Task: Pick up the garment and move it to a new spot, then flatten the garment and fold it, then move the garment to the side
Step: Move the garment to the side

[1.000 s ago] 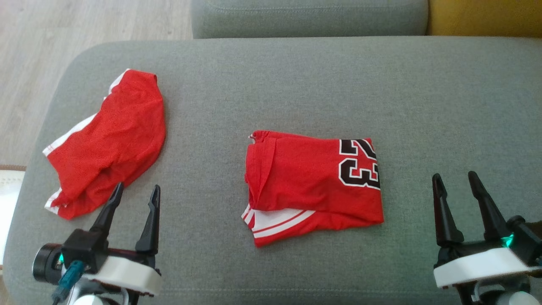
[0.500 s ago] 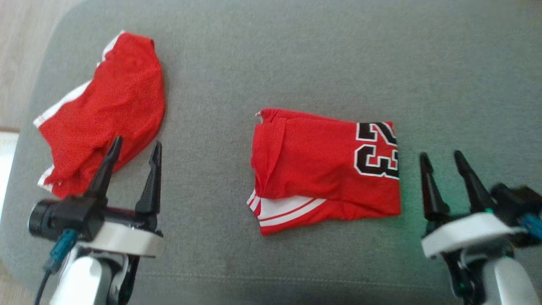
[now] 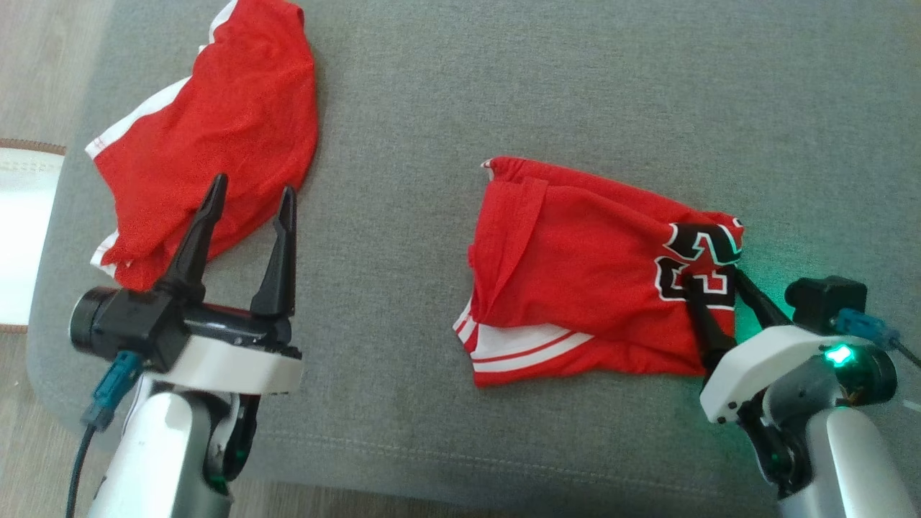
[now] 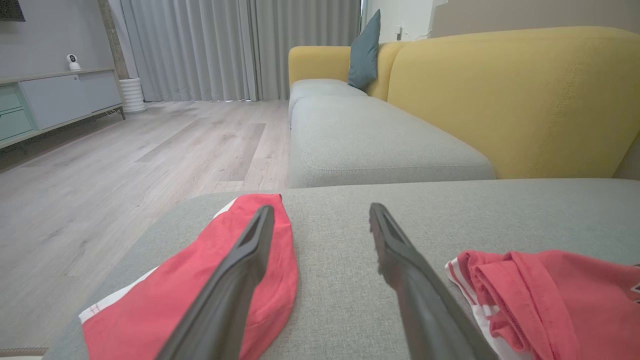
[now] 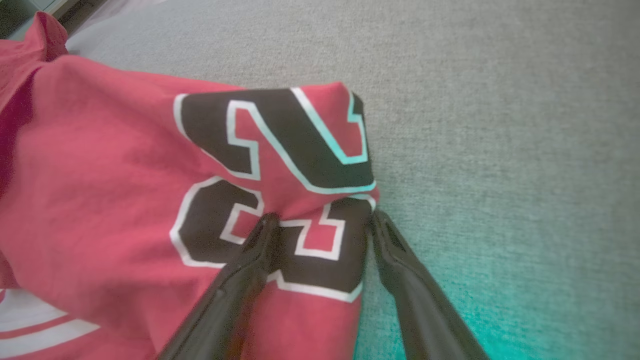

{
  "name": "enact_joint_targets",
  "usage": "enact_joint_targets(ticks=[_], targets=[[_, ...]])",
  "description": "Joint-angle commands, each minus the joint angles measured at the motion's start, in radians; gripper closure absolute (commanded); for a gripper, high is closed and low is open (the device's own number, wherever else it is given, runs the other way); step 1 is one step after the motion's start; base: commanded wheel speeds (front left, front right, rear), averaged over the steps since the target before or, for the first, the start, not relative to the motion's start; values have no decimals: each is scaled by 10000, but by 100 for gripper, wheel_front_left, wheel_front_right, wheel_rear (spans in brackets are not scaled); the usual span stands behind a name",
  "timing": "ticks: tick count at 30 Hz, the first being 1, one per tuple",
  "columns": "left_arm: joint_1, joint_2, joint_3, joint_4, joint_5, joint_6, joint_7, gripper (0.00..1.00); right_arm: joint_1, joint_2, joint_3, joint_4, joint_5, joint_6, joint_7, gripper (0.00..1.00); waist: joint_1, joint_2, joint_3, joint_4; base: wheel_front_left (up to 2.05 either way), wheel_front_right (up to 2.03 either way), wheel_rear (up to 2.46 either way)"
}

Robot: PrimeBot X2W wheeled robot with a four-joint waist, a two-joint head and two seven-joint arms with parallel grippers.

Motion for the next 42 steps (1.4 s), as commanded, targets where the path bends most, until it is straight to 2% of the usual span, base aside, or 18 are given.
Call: enact_joint_targets(ticks=[1, 2, 12, 16, 21, 25, 31, 36, 42], targets=[[-404, 79, 498, -389, 106, -71, -100, 0, -192, -34, 223, -250, 78, -7, 270, 63, -1, 0, 8, 32, 0, 0, 0], [-405, 35, 531, -411, 144, -99, -100, 0, -187, -34, 211, -297, 110, -7, 351, 100, -1, 0, 3, 42, 0, 0, 0], [-224, -265, 908, -559, 536, -293, -102, 0, 11, -33, 73, -1039, 102, -7, 218, 100, -1, 0, -223, -105, 0, 0, 0], [-19, -318, 1034, -645, 648, -349, -102, 0, 104, -33, 117, -1396, -60, -7, 142, 100, -1, 0, -334, -517, 0, 0, 0], [127, -300, 1119, -875, 794, -444, -102, 0, -91, -105, 284, -1638, -296, -7, 160, 100, -1, 0, -306, -1373, 0, 0, 0], [153, -278, 1070, -1146, 899, -548, -102, 0, -476, -454, 302, -1665, -253, -7, 220, 100, -1, 0, -207, -2184, 0, 0, 0], [-48, -186, 757, -1621, 1027, -790, -102, 0, -1537, -1172, -230, -1762, -130, -7, 192, 100, -1, 0, 181, -3169, 0, 0, 0], [-347, -51, 483, -1858, 1112, -941, -102, 0, -2546, -1658, -896, -1699, -149, -7, 247, 100, -1, 0, 628, -3549, 0, 0, 0], [-689, 80, 262, -2027, 1163, -1039, -103, 0, -3149, -2013, -1677, -1803, -308, -7, 335, 100, -1, 0, 1079, -3581, 0, 0, 0]])
